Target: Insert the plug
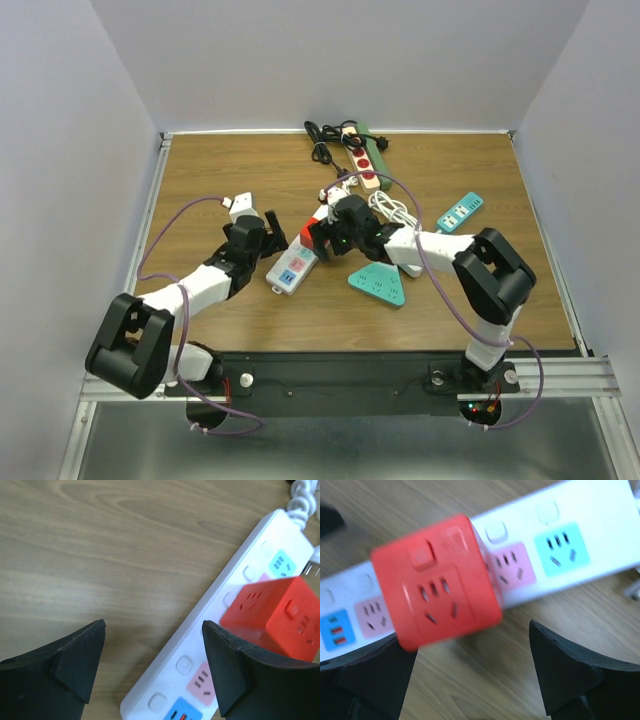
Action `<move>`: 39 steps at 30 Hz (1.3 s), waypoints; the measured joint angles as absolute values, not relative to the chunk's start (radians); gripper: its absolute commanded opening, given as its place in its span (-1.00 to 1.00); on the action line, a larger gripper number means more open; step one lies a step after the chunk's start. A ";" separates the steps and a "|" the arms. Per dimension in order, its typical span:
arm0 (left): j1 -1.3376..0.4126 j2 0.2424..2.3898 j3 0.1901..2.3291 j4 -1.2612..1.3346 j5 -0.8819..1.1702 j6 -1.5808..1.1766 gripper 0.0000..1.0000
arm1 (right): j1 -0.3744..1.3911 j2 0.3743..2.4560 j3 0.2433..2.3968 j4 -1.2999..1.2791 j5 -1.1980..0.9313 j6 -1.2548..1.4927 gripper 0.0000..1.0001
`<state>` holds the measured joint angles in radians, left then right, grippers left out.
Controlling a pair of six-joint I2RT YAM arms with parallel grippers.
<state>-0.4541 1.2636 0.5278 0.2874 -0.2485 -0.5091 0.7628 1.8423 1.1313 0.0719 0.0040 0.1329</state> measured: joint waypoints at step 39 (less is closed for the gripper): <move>-0.470 1.397 0.447 0.469 -0.110 -0.551 0.78 | 0.683 2.029 1.303 0.002 0.104 0.232 0.93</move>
<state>-0.4698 1.3972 0.4473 0.4686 -0.1104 -0.5507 0.6830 2.0289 1.3033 0.0021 0.1040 0.2317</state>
